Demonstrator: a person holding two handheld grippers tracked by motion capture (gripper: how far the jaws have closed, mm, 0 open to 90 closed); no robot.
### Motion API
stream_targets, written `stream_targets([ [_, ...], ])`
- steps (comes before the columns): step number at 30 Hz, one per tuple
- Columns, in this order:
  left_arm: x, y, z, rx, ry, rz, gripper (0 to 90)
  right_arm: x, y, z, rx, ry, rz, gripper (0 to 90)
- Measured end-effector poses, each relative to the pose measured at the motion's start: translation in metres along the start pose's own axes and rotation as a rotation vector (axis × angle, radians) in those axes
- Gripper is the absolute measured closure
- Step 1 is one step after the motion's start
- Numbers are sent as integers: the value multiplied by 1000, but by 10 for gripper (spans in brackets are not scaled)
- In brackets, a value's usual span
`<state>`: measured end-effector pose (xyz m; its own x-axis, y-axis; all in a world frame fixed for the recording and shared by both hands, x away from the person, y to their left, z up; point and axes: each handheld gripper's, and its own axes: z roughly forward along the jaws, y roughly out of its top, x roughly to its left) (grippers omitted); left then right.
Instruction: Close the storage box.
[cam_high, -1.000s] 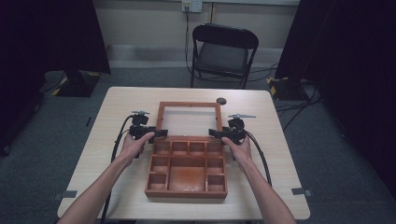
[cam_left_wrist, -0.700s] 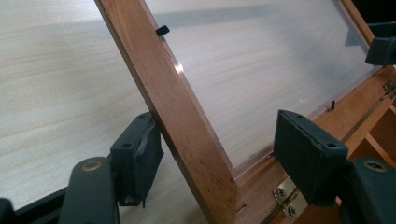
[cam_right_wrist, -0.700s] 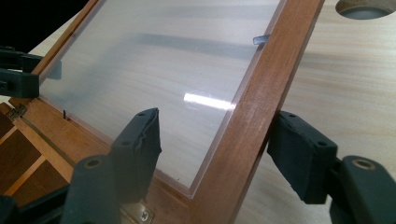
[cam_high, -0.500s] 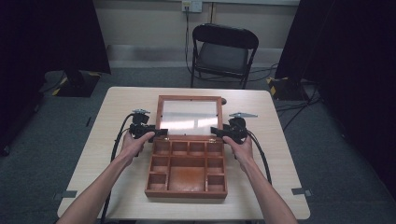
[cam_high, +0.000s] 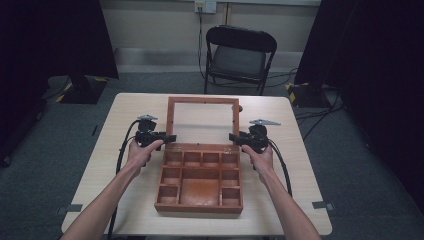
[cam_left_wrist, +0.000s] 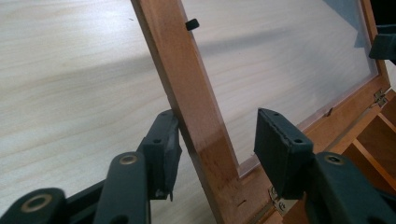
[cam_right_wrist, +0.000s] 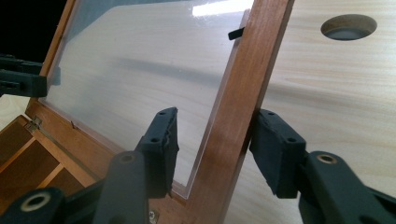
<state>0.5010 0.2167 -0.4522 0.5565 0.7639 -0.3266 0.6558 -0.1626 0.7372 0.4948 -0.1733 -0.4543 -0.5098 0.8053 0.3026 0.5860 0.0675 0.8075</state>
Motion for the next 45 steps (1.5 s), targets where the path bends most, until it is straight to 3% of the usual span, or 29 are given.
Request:
stream_targets([
  [8,0,2,-7,-29,-16,6,564,1,3,-6,-21,7,-6,568],
  [14,-1,5,-16,-66,-40,13,587,2,10,-16,-37,40,-3,578],
  [32,-8,4,-34,-87,-70,70,621,12,12,-33,-57,41,-28,636],
  [37,-10,2,-39,-97,-92,78,581,16,11,-37,-55,37,-38,639],
  [45,-15,-1,-48,-90,-84,121,615,23,8,-49,-48,46,-67,628],
])
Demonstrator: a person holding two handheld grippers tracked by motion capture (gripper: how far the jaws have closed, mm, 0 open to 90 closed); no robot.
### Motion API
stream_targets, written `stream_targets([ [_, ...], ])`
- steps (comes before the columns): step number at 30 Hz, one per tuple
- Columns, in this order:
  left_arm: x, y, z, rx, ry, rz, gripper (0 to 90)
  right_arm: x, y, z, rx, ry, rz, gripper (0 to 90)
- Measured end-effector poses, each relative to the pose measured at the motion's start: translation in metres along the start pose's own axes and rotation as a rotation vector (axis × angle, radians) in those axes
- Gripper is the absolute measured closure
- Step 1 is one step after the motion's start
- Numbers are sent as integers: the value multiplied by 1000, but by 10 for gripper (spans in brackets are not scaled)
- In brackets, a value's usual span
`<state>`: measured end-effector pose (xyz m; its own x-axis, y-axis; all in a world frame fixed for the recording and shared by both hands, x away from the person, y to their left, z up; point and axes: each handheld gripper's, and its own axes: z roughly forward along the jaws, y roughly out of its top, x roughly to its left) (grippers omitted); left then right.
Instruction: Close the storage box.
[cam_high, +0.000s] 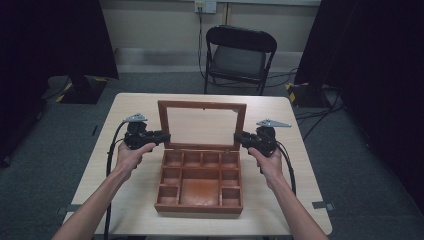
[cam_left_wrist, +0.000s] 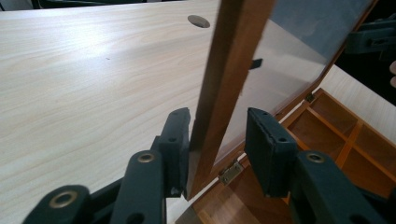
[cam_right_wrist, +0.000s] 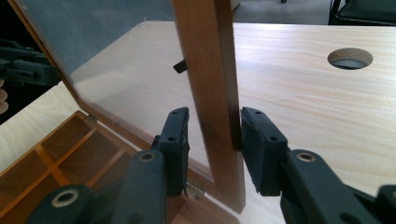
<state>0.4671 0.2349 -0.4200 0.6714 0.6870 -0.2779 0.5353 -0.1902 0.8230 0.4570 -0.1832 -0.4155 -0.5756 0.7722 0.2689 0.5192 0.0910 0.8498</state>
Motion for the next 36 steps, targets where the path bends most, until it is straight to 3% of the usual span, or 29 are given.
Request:
stream_targets([
  [2,-1,-1,-2,-7,-3,-6,638,2,-1,-3,3,5,-4,623],
  [7,-5,-5,-7,-1,-8,26,635,5,-6,-8,-9,16,-28,611],
  [10,-3,-7,-8,-17,-19,15,638,6,-8,-8,-11,15,-37,604],
  [15,-5,-8,-9,-23,-15,27,644,4,-10,-9,5,-11,-34,502],
  [20,-6,-7,-9,-20,-12,36,641,6,-2,-10,-32,-4,-32,442],
  [28,-10,-8,-14,-10,-7,43,632,18,5,-11,-58,27,-51,509],
  [32,-15,-9,-19,-22,-15,23,582,19,4,-14,-50,32,-42,509],
  [36,-18,-8,-26,-29,4,20,519,21,4,-17,-36,25,-40,504],
])
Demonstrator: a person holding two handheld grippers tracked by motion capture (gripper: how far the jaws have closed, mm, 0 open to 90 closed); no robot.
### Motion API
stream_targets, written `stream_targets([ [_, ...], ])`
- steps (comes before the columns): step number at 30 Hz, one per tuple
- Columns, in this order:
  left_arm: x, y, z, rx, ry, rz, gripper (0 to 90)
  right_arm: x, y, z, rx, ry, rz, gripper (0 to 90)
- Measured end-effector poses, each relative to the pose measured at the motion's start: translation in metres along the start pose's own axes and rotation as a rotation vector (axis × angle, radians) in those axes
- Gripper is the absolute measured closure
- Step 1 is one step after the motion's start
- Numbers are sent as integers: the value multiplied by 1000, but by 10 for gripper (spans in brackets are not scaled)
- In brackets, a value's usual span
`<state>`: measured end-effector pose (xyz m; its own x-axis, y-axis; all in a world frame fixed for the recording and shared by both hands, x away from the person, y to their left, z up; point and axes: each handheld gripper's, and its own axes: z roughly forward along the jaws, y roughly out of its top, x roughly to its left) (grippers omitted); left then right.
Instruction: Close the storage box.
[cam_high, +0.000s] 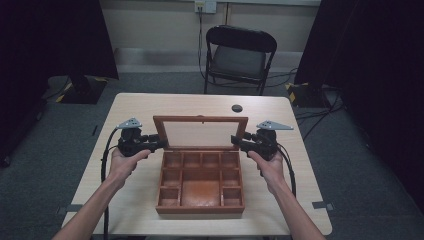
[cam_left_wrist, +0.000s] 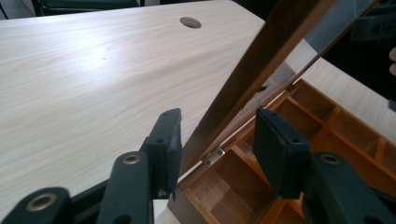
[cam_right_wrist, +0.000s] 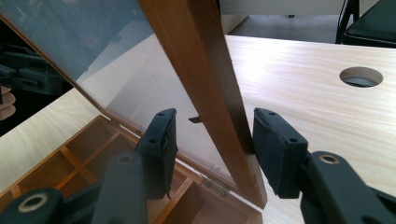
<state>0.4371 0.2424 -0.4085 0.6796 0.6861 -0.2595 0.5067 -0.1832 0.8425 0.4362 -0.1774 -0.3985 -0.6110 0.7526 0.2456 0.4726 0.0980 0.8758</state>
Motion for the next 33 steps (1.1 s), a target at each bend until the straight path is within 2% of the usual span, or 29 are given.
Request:
stream_targets([
  [2,-2,0,-2,-16,46,9,460,1,0,-1,3,6,-4,497],
  [3,-1,0,-3,-24,50,4,427,1,0,-2,5,8,-4,495],
  [4,-1,0,-4,-30,48,-10,425,2,-1,-2,4,7,-4,494],
  [6,-2,0,-4,-27,47,-11,411,2,-1,-3,3,5,-6,490],
  [12,-7,-1,-2,18,29,20,397,7,-3,-8,17,32,42,400],
  [18,-8,-8,-4,32,9,-7,359,15,-8,-13,41,23,16,359],
  [20,-8,-9,-4,36,13,-9,343,17,-10,-14,41,15,0,352],
  [24,-12,-11,-5,37,31,-8,334,22,-13,-16,39,-13,3,331],
  [33,-18,-19,-8,56,39,-7,301,24,-21,-20,75,-1,14,291],
])
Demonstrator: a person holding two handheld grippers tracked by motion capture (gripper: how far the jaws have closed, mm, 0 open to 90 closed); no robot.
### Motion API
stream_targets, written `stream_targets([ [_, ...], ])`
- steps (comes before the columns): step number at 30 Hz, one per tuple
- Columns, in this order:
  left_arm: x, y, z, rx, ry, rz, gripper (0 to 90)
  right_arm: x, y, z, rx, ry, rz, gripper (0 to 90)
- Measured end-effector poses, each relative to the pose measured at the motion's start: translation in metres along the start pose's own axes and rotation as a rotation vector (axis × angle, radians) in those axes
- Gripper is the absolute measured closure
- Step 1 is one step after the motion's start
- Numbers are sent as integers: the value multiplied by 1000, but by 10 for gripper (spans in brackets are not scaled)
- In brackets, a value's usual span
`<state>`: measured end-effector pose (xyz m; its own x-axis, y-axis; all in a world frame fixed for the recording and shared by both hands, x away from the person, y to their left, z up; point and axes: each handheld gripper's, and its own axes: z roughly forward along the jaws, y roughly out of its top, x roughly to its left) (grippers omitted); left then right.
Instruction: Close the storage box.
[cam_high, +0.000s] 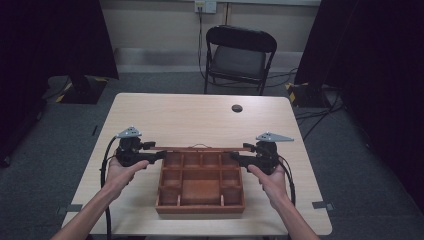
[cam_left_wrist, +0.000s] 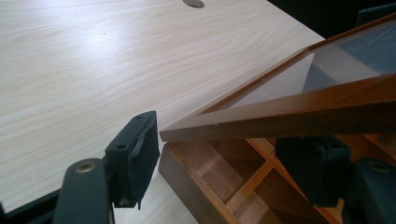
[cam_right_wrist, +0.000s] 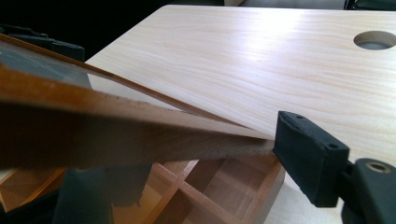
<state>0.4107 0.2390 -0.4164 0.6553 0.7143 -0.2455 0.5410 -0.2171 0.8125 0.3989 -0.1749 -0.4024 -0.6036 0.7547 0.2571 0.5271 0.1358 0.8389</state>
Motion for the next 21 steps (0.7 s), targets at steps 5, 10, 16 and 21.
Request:
stream_targets([
  [5,-4,-3,4,-2,-31,-8,222,0,-5,0,17,18,8,275],
  [10,-10,-1,9,11,-33,19,229,5,-9,2,28,2,1,271],
  [16,-6,1,10,12,-30,19,215,8,-10,2,19,-14,5,266],
  [21,0,2,8,20,-21,-4,215,14,-11,3,22,-8,10,254],
])
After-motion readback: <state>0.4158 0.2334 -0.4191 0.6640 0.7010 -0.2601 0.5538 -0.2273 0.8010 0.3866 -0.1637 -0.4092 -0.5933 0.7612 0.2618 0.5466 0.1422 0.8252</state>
